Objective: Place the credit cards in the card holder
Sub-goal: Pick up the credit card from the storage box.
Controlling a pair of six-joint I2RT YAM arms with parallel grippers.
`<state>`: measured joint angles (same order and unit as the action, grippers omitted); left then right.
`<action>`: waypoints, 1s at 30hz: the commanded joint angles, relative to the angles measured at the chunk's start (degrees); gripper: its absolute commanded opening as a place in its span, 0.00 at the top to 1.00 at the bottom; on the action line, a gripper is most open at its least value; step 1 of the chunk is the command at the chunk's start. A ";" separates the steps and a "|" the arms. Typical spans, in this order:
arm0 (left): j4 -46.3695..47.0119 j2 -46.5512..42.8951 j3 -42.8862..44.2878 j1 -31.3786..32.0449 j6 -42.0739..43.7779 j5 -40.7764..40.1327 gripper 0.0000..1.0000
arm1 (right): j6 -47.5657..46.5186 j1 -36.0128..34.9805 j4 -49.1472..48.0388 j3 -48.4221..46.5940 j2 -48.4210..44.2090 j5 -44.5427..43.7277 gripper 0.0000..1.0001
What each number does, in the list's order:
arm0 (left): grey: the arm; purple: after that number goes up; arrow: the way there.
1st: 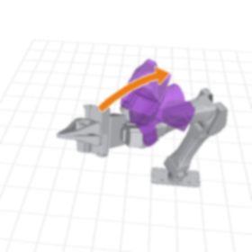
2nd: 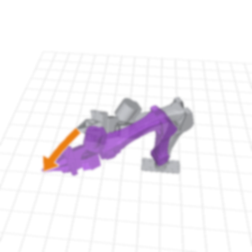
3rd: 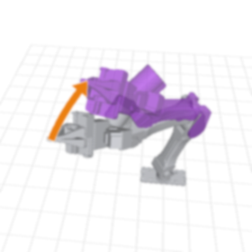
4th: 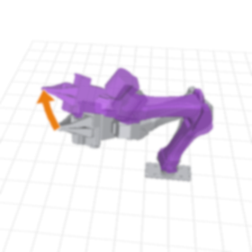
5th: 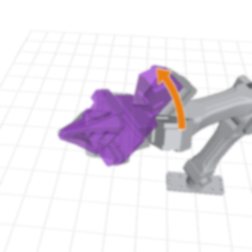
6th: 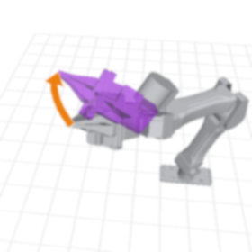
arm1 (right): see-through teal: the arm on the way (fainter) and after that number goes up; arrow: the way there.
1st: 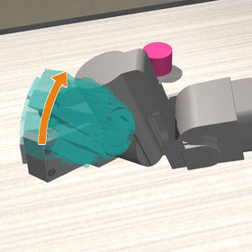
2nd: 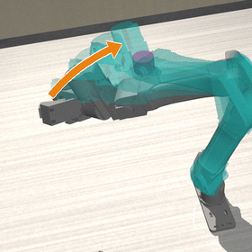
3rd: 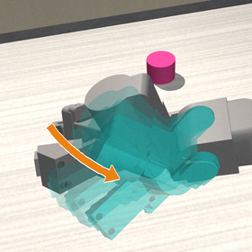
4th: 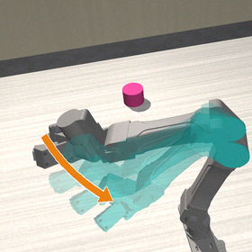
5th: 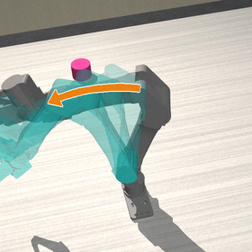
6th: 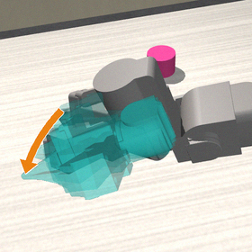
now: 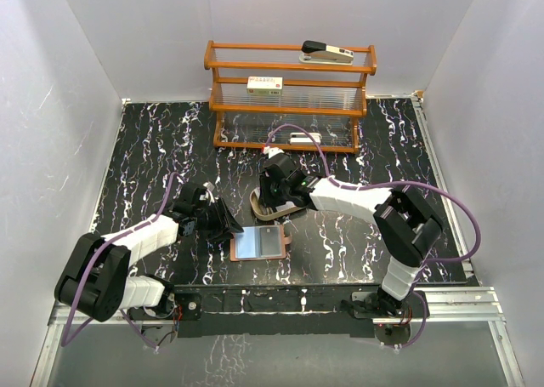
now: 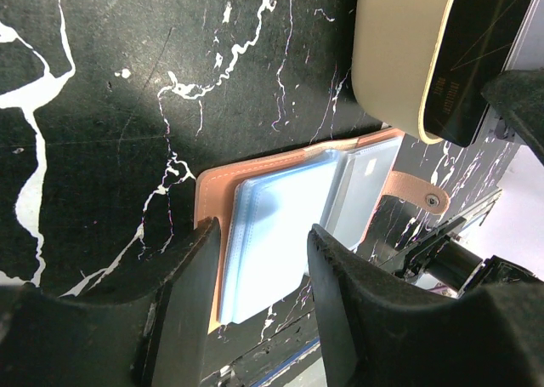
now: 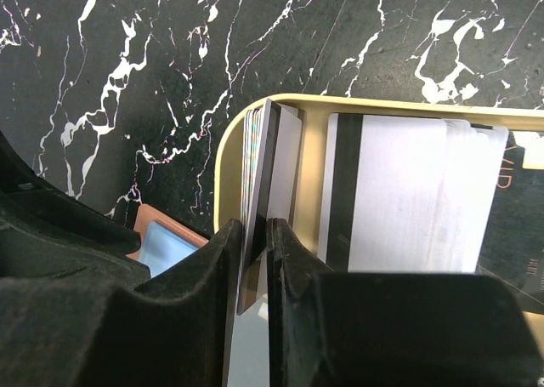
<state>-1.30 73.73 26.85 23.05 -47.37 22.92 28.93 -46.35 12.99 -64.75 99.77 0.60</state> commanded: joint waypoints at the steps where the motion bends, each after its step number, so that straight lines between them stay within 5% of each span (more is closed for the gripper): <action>1: -0.26 0.49 -0.69 -0.18 0.09 0.81 0.56 | 0.60 -0.31 -2.89 -0.90 -3.06 0.65 0.87; 15: -0.02 0.38 -0.94 -0.19 0.09 0.76 0.56 | 1.52 -0.32 -2.27 -0.93 -4.00 0.43 0.80; 24: -0.11 0.36 -0.99 -0.20 0.09 0.68 0.56 | 1.90 -0.32 -2.47 -0.64 -4.49 0.74 0.99; 30: -0.08 0.28 -0.93 -0.20 0.09 0.73 0.56 | 1.60 -0.32 -1.68 -0.55 -4.18 -0.66 1.00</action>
<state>-0.47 73.82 26.55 23.05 -47.53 23.16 30.30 -46.37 13.04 -64.73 97.84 0.60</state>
